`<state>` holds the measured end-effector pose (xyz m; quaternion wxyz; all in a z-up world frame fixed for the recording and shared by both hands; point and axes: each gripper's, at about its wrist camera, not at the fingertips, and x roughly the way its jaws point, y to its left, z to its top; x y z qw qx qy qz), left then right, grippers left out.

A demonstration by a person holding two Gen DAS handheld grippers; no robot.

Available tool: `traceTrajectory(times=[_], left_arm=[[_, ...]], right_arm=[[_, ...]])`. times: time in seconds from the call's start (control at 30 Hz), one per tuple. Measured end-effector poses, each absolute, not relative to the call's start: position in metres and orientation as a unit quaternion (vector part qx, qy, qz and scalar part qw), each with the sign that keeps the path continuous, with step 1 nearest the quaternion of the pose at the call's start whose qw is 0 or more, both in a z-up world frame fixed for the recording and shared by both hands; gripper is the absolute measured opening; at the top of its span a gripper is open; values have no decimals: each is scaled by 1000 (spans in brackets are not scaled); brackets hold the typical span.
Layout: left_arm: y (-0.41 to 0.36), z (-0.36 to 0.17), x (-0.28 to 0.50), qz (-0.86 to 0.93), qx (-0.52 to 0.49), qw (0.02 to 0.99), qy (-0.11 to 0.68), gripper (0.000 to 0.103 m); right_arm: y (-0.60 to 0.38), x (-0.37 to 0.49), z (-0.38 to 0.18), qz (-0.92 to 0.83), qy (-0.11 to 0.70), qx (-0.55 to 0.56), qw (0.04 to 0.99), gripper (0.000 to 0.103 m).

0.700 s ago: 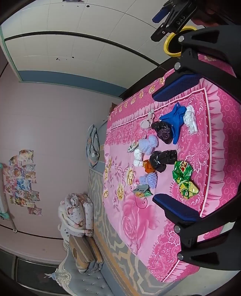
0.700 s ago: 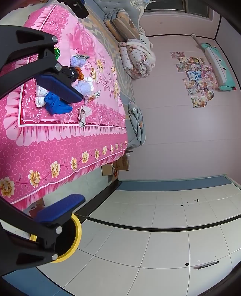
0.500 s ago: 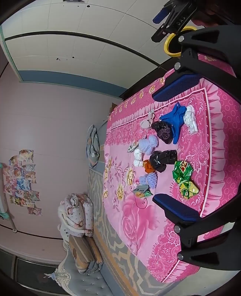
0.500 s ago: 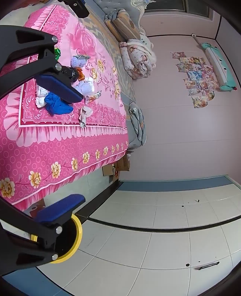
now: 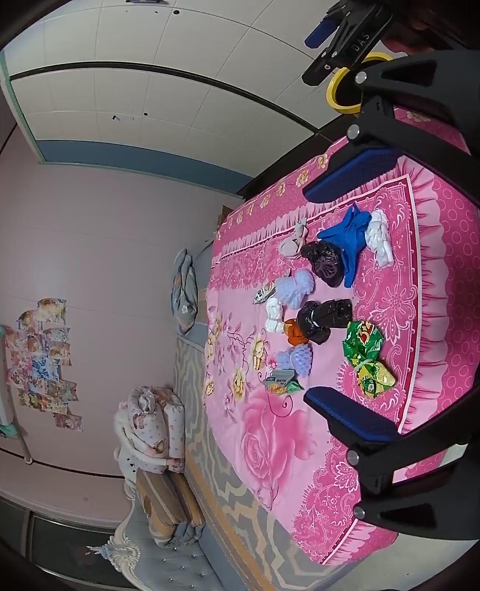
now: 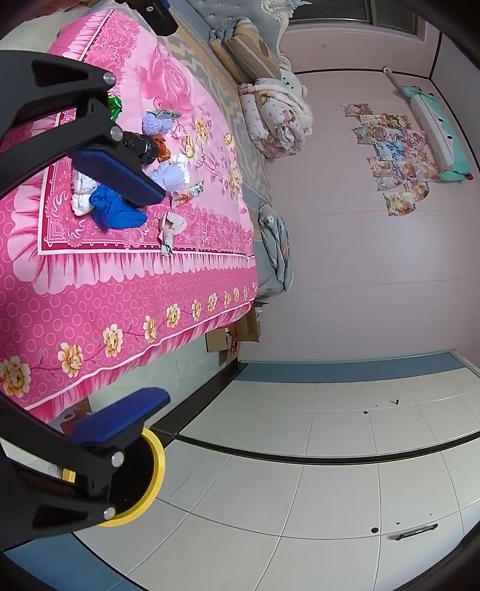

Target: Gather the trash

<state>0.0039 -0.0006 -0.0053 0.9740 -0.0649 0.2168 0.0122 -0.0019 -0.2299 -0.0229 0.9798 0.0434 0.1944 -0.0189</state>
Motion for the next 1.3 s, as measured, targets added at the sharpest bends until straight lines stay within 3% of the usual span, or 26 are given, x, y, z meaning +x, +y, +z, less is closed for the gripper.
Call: traceTrajectory(times=[1.3], left_arm=[[3, -6, 3, 11, -71, 973, 219, 96]], right_arm=[[-228, 0, -26, -17, 202, 44, 978, 96]])
